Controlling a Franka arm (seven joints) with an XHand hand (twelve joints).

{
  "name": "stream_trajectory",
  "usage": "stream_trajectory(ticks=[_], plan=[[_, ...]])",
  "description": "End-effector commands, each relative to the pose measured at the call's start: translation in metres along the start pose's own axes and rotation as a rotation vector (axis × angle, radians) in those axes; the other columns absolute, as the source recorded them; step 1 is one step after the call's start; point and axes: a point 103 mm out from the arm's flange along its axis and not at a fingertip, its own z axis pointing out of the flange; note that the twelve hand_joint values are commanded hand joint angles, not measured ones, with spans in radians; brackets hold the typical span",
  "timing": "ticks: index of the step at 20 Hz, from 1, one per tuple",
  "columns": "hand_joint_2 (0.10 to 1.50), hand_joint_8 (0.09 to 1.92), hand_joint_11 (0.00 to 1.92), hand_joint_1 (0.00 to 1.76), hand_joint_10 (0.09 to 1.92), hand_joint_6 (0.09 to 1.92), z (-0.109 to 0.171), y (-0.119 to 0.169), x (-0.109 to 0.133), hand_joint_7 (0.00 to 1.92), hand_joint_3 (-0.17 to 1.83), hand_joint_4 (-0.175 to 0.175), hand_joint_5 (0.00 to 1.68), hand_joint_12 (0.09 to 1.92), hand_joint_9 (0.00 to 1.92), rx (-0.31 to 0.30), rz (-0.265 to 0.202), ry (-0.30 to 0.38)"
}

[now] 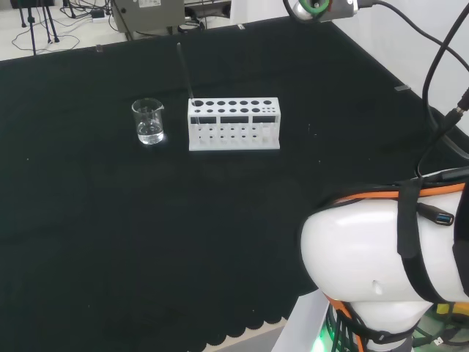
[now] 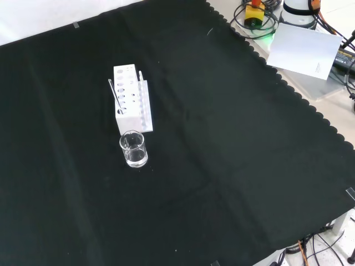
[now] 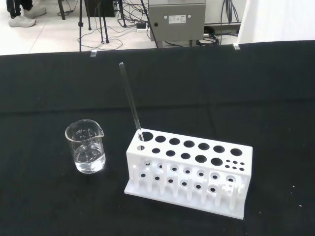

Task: Take the glass rod from the white test tube rack.

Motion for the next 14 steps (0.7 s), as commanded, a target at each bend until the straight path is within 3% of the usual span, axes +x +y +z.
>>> stream_trajectory(ticks=[1, 8, 14], plan=[[0.81, 0.11, 0.00, 0.61, 0.19, 0.09, 0.000, 0.001, -0.001, 0.00, 0.61, -0.136, 0.00, 0.51, 0.00, -0.007, -0.001, -0.007], [0.88, 0.09, 0.00, 0.60, 0.19, 0.09, 0.002, 0.006, -0.003, 0.00, 0.48, -0.136, 0.00, 0.47, 0.00, -0.007, -0.005, 0.000], [0.90, 0.38, 0.00, 0.60, 0.71, 0.09, 0.004, 0.018, 0.001, 0.00, 0.44, -0.139, 0.00, 1.06, 0.00, -0.017, -0.004, -0.005]])
